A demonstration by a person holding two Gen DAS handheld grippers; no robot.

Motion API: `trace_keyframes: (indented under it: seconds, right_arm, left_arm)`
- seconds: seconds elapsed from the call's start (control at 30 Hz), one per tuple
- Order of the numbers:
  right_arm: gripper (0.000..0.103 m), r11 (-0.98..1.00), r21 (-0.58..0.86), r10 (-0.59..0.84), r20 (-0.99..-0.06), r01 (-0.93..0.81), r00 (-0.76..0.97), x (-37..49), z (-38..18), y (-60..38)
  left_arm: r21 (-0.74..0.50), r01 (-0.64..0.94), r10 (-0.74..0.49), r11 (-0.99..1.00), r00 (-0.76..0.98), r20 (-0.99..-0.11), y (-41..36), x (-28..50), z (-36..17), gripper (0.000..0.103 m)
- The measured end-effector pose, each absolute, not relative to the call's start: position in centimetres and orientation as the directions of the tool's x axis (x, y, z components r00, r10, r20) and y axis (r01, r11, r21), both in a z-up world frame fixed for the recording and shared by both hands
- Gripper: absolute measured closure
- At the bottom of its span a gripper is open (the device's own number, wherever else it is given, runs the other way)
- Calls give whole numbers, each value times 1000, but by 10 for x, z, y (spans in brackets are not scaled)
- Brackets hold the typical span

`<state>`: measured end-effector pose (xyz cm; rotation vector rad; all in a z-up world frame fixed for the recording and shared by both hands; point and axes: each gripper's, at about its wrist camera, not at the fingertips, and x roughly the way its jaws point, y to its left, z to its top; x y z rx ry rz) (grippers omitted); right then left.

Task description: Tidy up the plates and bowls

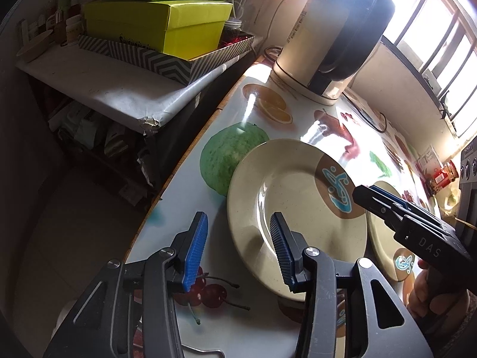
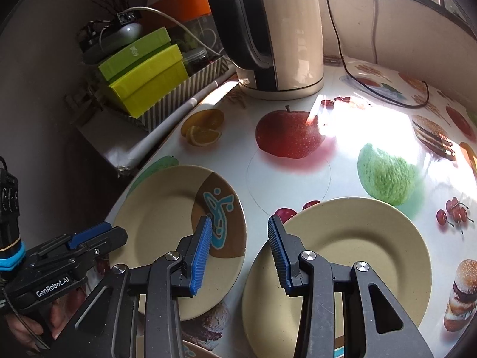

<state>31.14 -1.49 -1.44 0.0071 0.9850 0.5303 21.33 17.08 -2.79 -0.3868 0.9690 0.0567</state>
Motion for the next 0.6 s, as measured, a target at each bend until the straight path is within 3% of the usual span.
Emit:
trace_keyframes:
  seconds: [0.33,0.47,0.6]
  right_arm:
    - [77,864,247,438,-798,-439,413,315,-23,-8]
    - [82,865,251,439,-798,-435,414,314,-25,-8]
    - [84,863,269,449,-796,-428,406,314,-27,-10]
  left_arm:
    - [-302,-214,-131,929,572,-810,170,215,-29,59]
    - [-291,-222,-117,931,573,-811,171,215,-30,67]
    - [-289,-221,-115,932,575,-810,170,215,-30,68]
